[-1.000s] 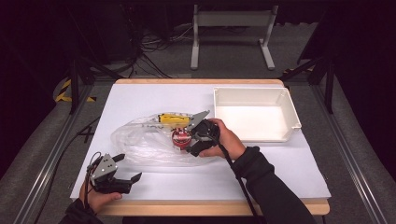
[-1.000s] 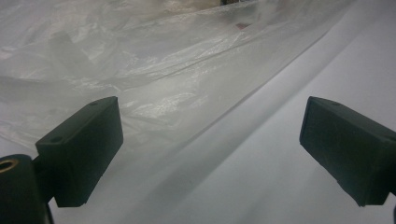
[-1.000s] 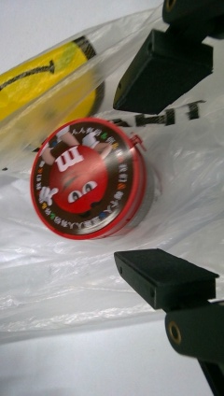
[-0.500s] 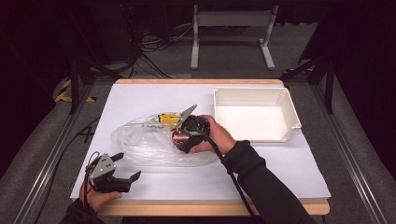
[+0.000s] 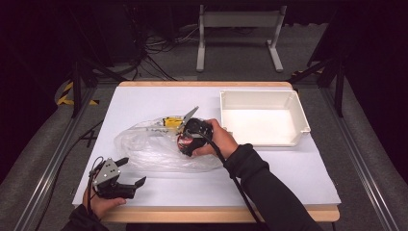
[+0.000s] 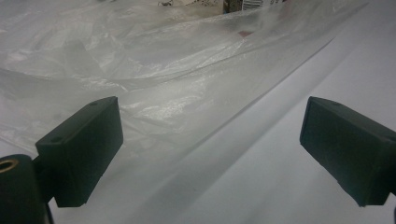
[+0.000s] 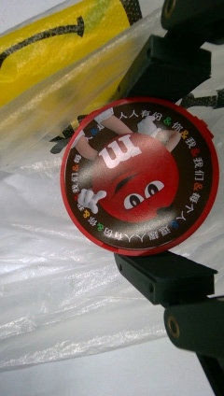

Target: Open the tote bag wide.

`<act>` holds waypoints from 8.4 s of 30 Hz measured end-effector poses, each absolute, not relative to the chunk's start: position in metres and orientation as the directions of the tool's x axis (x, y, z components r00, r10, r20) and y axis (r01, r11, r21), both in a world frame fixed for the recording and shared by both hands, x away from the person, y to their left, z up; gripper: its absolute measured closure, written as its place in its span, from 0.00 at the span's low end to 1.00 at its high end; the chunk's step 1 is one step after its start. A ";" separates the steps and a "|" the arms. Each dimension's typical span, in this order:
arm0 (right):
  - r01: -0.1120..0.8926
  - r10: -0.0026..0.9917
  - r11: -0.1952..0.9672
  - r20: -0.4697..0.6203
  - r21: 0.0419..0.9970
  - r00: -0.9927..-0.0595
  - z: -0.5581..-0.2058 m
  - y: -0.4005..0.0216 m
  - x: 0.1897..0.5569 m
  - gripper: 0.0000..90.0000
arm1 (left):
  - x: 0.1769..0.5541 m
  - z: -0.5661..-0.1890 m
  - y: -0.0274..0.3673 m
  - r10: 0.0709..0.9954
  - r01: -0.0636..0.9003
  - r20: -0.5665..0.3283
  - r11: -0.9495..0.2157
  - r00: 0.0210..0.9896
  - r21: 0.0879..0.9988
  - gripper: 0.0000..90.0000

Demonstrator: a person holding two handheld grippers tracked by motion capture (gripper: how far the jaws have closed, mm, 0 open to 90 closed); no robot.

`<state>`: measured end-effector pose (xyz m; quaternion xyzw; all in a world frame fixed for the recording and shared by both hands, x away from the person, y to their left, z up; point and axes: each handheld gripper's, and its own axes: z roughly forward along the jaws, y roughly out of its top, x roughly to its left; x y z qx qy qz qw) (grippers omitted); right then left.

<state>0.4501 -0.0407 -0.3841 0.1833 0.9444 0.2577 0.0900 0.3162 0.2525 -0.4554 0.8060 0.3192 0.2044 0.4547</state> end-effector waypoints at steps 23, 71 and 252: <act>0.309 0.394 0.811 -0.074 0.496 -0.916 -0.388 -0.033 0.451 0.28 | 0.317 -0.456 0.253 0.706 0.335 0.030 -0.373 0.707 0.865 0.09; 0.224 0.350 0.813 -0.145 0.538 -0.925 -0.343 -0.059 0.423 0.28 | 0.318 -0.456 0.256 0.714 0.345 0.003 -0.342 0.701 0.874 0.07; 0.587 0.654 0.734 -0.126 0.342 -0.746 -0.371 -0.242 0.512 0.28 | 0.319 -0.457 0.258 0.703 0.347 -0.012 -0.336 0.711 0.875 0.07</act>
